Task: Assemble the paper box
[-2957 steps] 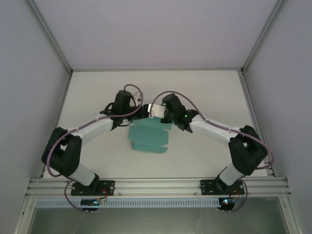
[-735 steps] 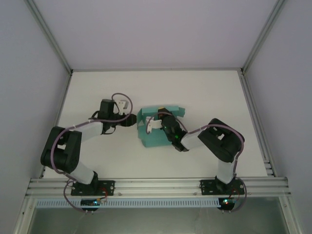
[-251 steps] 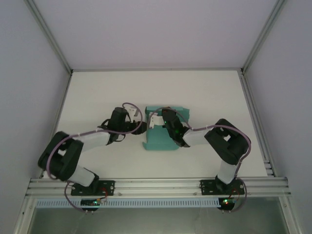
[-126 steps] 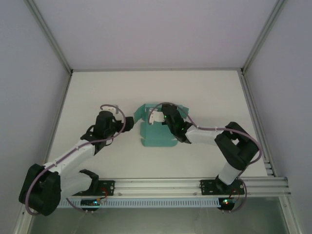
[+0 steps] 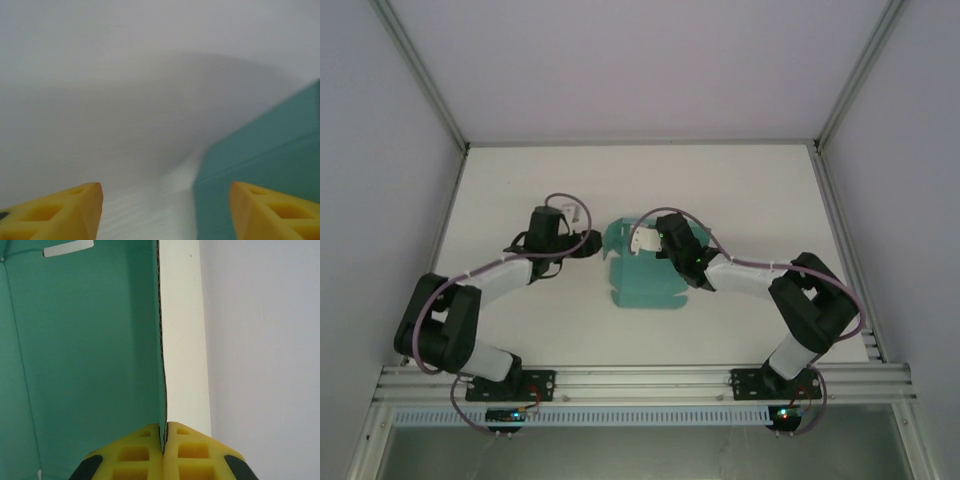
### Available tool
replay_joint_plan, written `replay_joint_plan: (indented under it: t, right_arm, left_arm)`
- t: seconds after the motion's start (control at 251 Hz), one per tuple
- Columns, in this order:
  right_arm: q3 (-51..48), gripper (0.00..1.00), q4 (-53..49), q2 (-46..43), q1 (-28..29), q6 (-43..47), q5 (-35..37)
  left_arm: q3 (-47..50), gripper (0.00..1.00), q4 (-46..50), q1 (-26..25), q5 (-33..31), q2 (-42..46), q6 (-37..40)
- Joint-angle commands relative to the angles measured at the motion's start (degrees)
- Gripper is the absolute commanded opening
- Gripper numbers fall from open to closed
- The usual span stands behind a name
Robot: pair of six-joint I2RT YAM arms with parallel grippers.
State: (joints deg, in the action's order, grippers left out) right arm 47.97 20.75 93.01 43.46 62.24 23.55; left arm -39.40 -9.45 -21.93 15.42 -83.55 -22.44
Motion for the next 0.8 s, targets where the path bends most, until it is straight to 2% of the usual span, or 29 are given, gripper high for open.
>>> replay_joint_plan:
  t: [0.0,0.307,0.427,0.559,0.651,0.794]
  right_arm:
    - [1.27,0.0,-1.56,0.61,0.15,-1.84,0.67]
    - [-0.06,0.0,0.18,0.13,0.44,-2.02,1.76]
    - [0.14,0.0,-0.56,0.49,0.85,-2.22,2.02]
    - [0.43,0.0,0.25,1.06,1.57,-2.53,2.32]
    - [0.6,0.0,0.16,1.59,1.87,-3.25,2.5]
    - [-0.01,0.0,0.42,1.65,1.89,-4.09,2.68]
  left_arm:
    - [-2.7,0.64,-1.81,-3.62,5.26,-1.65,4.34]
    - [-0.65,0.61,-5.14,-6.78,3.98,-3.86,3.97]
    - [-1.47,0.61,-7.43,-6.91,2.84,-5.22,-0.79]
    - [-1.82,0.57,-16.53,-7.84,4.61,-8.38,-7.74]
    - [-2.56,0.52,-20.89,-10.03,4.47,-11.19,-10.22]
    - [-3.31,0.48,-21.85,-14.6,1.91,-14.59,-9.16]
